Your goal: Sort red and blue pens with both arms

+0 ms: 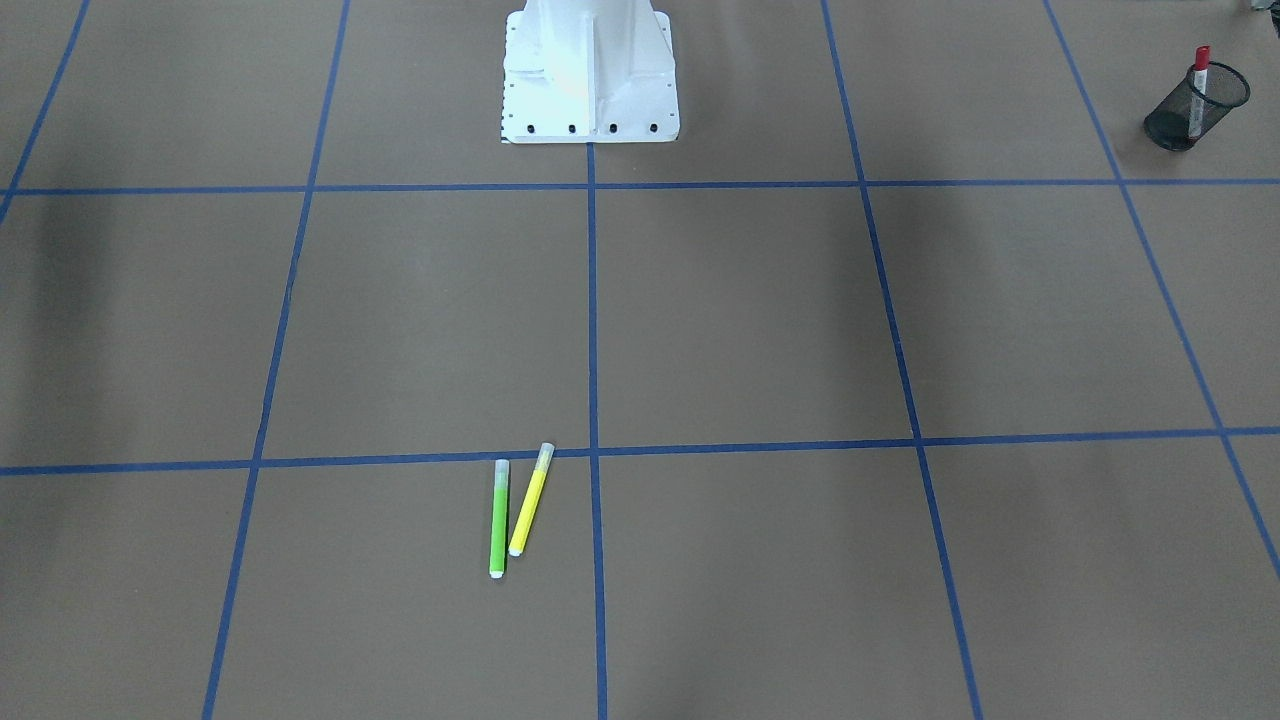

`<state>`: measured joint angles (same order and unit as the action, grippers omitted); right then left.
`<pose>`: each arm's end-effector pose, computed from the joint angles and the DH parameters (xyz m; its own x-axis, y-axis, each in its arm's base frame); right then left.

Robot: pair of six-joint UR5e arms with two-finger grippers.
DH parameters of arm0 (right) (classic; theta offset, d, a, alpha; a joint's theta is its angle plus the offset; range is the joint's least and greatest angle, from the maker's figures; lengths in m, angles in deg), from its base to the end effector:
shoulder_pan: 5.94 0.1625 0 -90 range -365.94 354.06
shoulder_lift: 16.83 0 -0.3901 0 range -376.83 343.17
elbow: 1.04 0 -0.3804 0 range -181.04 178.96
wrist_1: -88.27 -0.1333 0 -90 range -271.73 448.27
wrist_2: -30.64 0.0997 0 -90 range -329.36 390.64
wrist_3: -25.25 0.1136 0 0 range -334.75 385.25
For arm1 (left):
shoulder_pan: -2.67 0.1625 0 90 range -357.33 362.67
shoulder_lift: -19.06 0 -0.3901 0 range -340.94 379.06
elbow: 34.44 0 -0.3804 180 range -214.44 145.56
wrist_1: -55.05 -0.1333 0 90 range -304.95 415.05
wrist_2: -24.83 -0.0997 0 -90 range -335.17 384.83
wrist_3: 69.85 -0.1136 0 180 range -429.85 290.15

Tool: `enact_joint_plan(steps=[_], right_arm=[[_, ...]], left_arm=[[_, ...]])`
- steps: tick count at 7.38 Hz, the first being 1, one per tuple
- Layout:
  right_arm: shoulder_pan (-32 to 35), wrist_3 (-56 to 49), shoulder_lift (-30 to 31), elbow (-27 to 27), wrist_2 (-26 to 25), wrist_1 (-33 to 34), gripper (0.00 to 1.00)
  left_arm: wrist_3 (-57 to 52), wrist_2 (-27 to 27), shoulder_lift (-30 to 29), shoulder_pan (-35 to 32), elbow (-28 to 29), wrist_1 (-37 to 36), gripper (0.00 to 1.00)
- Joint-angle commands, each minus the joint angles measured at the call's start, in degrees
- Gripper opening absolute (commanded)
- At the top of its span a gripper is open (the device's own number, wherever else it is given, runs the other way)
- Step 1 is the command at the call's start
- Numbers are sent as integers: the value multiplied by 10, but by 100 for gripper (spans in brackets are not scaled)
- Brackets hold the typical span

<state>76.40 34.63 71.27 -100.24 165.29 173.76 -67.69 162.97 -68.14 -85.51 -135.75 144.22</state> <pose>-0.0142 -0.5066 0.5302 0.6917 -0.1229 0.7117 0.0159 0.9878 0.1552 -0.0339 -0.4674 0.5576 0.6645 0.0833 -0.7426 -0.0064 0.9944 0.1057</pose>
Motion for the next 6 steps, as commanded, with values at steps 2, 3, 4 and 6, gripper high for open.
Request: enact_joint_plan(steps=[2, 3, 4, 6], right_arm=[[-7, 3, 0, -8, 0, -1, 99], [-8, 3, 1, -11, 1, -1, 99], [-8, 3, 5, -26, 1, -1, 99], [-12, 3, 8, -30, 4, 0, 99]], left_arm=[[-3, 0, 16, -2, -38, -1, 100], [-3, 2, 19, -1, -40, 0, 100], [-3, 4, 19, -1, -42, 0, 100], [-3, 5, 19, 0, -46, 2, 100]])
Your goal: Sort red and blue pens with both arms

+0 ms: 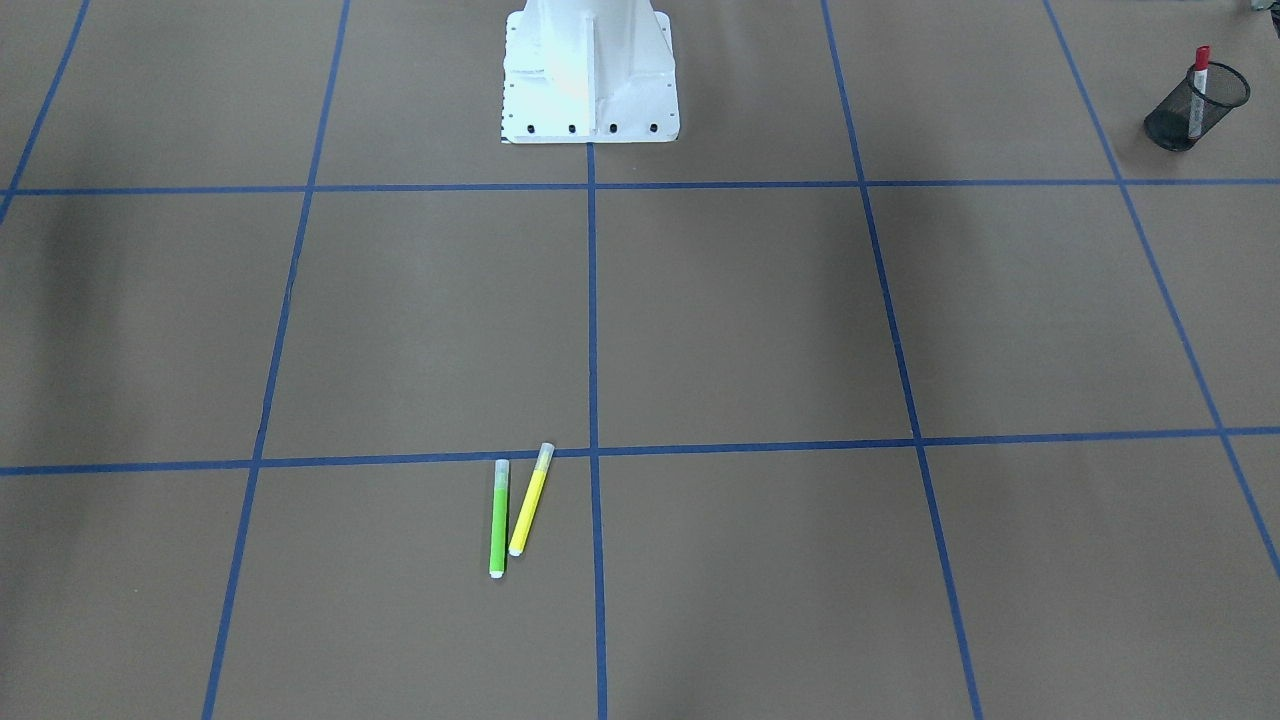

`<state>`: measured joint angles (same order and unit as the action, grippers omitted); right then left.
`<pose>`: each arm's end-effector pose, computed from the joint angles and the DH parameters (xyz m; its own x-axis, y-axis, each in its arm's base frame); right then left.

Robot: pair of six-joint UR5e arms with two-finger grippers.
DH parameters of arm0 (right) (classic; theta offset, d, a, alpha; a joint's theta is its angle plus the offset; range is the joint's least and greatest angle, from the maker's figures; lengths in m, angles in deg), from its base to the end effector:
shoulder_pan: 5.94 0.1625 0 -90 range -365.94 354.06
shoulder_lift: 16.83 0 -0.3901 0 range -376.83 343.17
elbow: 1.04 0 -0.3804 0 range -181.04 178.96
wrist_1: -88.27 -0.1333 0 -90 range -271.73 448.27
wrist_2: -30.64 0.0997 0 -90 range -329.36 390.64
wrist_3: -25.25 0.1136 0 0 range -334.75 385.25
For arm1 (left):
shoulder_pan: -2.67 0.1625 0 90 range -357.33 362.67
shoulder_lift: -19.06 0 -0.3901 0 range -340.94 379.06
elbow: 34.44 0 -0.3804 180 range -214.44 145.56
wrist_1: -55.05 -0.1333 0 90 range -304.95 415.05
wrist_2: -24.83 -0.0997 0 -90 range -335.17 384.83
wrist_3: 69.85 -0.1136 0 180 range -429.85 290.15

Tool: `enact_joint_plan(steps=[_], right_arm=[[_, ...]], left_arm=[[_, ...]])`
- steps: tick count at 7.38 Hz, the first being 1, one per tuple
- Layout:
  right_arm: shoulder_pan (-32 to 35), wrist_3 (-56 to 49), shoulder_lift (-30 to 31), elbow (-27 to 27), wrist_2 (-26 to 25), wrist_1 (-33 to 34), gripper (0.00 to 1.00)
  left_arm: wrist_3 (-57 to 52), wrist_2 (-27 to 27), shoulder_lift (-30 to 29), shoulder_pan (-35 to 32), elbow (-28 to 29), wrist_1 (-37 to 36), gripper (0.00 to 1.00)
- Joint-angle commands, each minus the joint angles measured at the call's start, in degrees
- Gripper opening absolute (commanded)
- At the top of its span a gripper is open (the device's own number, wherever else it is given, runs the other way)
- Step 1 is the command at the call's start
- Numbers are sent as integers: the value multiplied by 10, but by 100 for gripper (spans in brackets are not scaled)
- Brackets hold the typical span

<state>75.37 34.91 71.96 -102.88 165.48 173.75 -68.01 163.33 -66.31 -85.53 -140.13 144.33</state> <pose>-0.0227 -0.5005 0.5133 0.6835 -0.1549 0.7134 0.0298 0.9823 0.1848 -0.0340 -0.4547 0.5345 0.6587 0.1235 -0.7422 -0.0098 0.9878 0.1557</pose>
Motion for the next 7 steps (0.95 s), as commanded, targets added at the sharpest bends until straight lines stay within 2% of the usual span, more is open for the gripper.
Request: enact_joint_plan(steps=[1, 7], right_arm=[[-2, 1, 3, -6, 9, -1, 99], [-16, 15, 6, -24, 13, -1, 99]], left_arm=[[0, 1, 0, 1, -6, 1, 100], [0, 0, -1, 2, -5, 2, 100]])
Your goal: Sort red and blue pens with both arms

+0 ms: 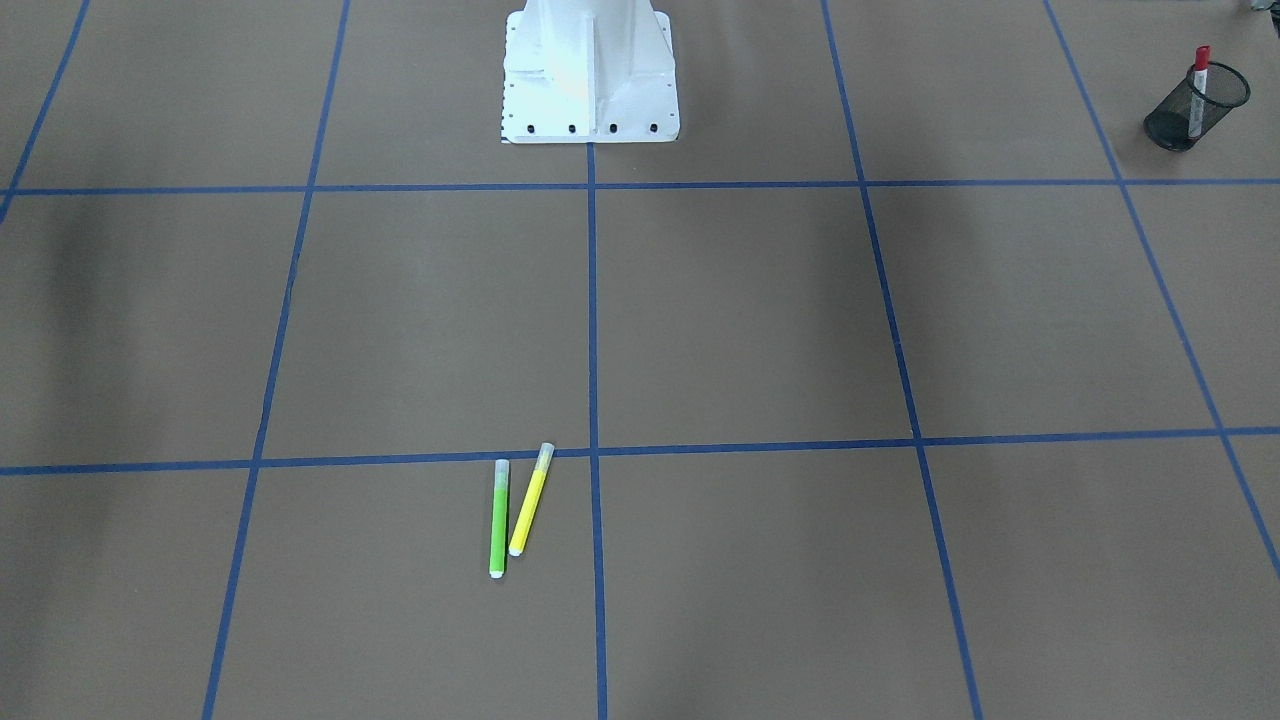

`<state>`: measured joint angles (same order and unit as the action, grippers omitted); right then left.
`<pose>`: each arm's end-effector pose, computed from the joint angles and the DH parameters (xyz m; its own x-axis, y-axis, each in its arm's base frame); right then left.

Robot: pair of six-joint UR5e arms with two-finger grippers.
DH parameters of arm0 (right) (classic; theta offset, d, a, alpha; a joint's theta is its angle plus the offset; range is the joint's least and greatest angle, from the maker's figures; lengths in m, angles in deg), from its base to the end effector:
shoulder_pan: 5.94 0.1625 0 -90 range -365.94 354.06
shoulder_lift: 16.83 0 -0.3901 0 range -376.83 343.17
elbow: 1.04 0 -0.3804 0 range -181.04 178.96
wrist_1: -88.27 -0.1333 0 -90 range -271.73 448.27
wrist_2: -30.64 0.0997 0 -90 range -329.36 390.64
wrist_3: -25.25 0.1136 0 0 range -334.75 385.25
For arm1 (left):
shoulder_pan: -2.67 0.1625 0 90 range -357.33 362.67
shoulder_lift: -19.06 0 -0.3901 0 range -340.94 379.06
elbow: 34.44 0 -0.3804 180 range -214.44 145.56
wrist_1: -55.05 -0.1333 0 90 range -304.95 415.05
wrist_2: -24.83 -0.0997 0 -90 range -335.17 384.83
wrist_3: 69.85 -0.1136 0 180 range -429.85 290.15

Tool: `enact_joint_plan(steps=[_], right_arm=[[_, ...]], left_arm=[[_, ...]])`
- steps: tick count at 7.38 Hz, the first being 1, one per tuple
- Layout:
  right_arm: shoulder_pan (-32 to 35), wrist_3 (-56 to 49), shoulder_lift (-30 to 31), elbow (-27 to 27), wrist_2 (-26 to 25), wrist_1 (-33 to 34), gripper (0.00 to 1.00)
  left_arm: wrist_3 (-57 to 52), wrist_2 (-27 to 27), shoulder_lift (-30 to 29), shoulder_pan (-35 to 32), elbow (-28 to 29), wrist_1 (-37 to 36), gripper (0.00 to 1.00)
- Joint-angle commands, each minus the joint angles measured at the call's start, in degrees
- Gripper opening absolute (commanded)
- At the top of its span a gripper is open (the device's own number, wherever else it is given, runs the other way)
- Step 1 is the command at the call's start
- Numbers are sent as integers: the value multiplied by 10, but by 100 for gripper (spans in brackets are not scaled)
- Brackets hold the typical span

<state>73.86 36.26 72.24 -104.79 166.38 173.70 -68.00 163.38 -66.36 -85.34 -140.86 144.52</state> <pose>-0.0365 -0.4960 0.4981 0.6651 -0.1720 0.7267 0.0409 0.9801 0.1945 -0.0324 -0.4551 0.5275 0.6572 0.1382 -0.7409 -0.0128 0.9850 0.1723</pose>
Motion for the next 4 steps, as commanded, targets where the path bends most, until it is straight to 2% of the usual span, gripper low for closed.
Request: enact_joint_plan(steps=[1, 4], right_arm=[[-1, 1, 18, -18, 9, 1, 99], [-12, 1, 21, -16, 14, 1, 99]], left_arm=[[0, 0, 0, 0, 4, 1, 100], [0, -2, 1, 0, 0, 1, 100]])
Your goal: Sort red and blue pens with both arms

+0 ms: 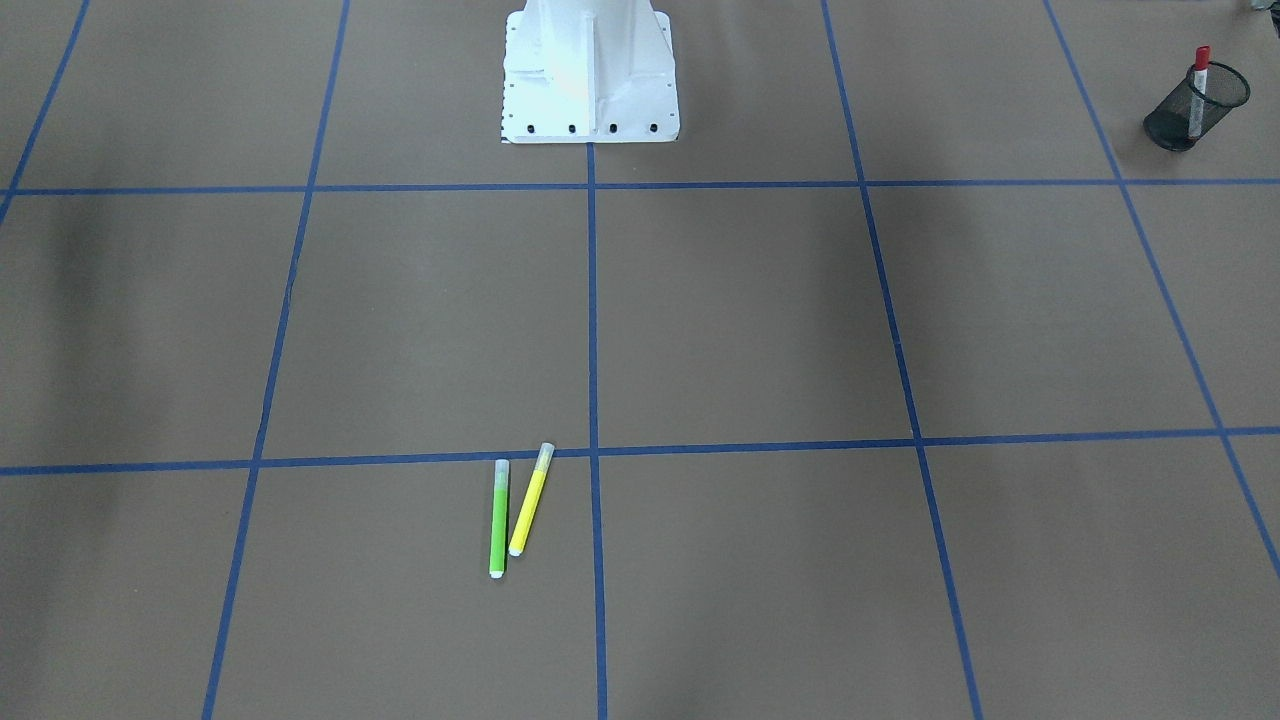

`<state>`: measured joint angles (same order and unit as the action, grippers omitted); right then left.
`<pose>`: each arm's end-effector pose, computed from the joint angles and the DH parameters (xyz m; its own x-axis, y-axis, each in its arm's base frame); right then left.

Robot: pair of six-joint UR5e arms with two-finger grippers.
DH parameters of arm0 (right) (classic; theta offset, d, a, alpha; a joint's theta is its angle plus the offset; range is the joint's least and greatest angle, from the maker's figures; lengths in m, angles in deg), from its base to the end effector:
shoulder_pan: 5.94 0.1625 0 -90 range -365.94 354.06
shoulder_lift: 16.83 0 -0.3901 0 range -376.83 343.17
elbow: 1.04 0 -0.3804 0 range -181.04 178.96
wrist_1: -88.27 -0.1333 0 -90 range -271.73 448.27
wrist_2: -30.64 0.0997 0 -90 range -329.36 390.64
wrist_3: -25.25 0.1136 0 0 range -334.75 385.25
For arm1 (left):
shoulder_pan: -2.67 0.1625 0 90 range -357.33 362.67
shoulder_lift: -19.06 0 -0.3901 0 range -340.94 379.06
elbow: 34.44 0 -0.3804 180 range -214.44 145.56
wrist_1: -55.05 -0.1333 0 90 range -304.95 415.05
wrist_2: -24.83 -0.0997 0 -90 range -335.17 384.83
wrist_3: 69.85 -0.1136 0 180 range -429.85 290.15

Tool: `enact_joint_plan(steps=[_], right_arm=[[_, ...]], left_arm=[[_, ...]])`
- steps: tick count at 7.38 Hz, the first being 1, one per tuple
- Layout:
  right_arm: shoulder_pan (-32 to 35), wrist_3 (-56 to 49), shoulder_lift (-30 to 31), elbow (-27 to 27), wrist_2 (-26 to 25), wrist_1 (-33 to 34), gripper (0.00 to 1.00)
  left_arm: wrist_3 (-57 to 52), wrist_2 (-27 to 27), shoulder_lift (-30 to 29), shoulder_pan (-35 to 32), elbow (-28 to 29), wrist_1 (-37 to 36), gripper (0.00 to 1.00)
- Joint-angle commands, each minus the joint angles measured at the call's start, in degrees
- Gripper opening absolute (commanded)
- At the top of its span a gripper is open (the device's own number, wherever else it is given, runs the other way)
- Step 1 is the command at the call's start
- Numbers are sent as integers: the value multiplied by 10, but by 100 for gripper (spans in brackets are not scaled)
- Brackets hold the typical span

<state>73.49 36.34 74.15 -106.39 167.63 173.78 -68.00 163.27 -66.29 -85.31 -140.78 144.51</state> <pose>-0.0389 -0.4823 0.4992 0.6489 -0.1719 0.7412 0.0497 0.9816 0.1841 -0.0323 -0.4547 0.5289 0.6587 0.1362 -0.7400 -0.0133 0.9854 0.1696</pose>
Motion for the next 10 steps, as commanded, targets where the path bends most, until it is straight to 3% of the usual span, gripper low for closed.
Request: enact_joint_plan(steps=[1, 10], right_arm=[[-12, 1, 1, 0, 1, 0, 99], [-31, 24, -5, 12, -5, 0, 99]], left_arm=[[0, -3, -1, 0, 0, 2, 100], [1, 0, -13, 26, -1, 5, 100]])
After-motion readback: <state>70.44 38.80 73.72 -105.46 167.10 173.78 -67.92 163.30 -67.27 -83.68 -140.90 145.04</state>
